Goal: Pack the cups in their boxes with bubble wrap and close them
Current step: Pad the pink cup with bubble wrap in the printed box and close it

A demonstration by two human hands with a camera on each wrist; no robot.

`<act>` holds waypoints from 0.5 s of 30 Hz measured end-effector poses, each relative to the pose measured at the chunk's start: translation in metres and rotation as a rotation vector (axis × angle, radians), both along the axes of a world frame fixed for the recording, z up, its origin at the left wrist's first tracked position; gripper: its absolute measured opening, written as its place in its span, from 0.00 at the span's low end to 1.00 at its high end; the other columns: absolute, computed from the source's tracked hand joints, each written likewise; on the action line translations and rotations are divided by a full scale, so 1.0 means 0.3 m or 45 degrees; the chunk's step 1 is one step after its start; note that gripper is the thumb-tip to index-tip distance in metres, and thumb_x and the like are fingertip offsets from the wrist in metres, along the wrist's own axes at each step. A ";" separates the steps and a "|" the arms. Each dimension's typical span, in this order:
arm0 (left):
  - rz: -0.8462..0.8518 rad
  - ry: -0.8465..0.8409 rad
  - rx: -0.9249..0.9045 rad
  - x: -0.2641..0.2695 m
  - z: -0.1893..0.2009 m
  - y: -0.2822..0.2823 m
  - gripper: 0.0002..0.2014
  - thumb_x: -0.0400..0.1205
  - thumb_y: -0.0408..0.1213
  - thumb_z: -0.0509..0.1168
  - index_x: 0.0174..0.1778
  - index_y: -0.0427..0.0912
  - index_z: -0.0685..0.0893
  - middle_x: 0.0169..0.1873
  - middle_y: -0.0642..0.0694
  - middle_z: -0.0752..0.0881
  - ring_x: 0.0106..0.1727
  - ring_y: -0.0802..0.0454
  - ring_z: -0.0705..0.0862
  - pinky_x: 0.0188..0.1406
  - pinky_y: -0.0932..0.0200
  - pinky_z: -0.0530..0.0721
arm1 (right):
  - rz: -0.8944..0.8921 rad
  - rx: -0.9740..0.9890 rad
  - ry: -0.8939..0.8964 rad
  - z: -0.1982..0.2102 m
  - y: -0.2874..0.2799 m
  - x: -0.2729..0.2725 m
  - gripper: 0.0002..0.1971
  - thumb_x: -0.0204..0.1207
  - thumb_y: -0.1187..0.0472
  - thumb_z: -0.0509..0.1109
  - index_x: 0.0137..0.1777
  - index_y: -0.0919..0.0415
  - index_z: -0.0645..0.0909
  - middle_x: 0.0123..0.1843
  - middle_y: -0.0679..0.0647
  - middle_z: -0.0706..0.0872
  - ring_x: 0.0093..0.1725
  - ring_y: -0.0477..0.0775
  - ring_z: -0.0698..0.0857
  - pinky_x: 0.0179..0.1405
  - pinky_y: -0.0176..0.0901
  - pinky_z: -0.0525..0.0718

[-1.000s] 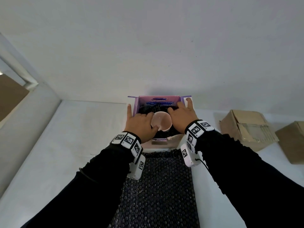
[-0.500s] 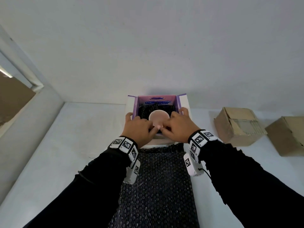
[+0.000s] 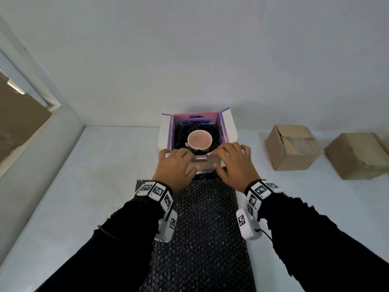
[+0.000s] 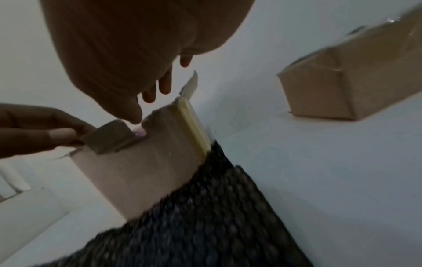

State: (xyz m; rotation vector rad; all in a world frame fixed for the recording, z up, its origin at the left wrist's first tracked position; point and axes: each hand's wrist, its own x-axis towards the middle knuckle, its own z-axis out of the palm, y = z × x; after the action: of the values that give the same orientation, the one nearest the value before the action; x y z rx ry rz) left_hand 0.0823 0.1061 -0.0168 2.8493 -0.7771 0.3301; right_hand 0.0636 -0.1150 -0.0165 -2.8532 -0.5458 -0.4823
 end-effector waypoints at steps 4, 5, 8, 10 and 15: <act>-0.102 -0.062 -0.089 -0.089 -0.046 0.038 0.14 0.77 0.49 0.59 0.53 0.50 0.83 0.53 0.52 0.83 0.53 0.48 0.80 0.50 0.51 0.71 | 0.092 0.002 0.365 -0.106 0.012 -0.103 0.07 0.74 0.54 0.67 0.51 0.52 0.79 0.51 0.51 0.83 0.55 0.58 0.80 0.51 0.51 0.73; -0.118 -0.001 -0.075 -0.115 -0.060 0.044 0.13 0.78 0.49 0.59 0.53 0.50 0.83 0.52 0.52 0.82 0.52 0.47 0.80 0.48 0.52 0.72 | 0.059 -0.063 0.486 -0.135 0.019 -0.123 0.13 0.76 0.52 0.67 0.59 0.52 0.79 0.60 0.52 0.82 0.62 0.58 0.78 0.57 0.52 0.73; -0.048 0.398 0.191 -0.189 -0.111 0.062 0.21 0.78 0.56 0.61 0.66 0.53 0.76 0.62 0.49 0.78 0.63 0.44 0.78 0.59 0.48 0.73 | -0.093 -0.283 0.739 -0.208 0.041 -0.168 0.41 0.75 0.40 0.67 0.83 0.52 0.56 0.85 0.51 0.55 0.83 0.58 0.53 0.77 0.60 0.57; 0.041 0.700 0.398 -0.233 -0.147 0.082 0.36 0.75 0.64 0.63 0.77 0.54 0.64 0.73 0.46 0.70 0.72 0.41 0.71 0.69 0.42 0.70 | -0.135 -0.357 0.824 -0.223 0.060 -0.182 0.50 0.73 0.37 0.69 0.85 0.51 0.42 0.87 0.49 0.47 0.85 0.59 0.42 0.79 0.68 0.44; 0.015 0.846 0.495 -0.287 -0.177 0.109 0.47 0.71 0.62 0.71 0.82 0.53 0.55 0.79 0.45 0.60 0.77 0.40 0.64 0.74 0.40 0.69 | -0.221 -0.458 0.870 -0.201 0.079 -0.157 0.57 0.64 0.36 0.76 0.85 0.50 0.45 0.79 0.55 0.64 0.80 0.64 0.55 0.76 0.72 0.42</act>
State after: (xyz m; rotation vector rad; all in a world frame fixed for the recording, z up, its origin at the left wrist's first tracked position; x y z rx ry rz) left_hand -0.0039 0.1388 -0.0698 2.9852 -0.7303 -0.8137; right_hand 0.0165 -0.0912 -0.0768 -3.1299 -0.2715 0.6235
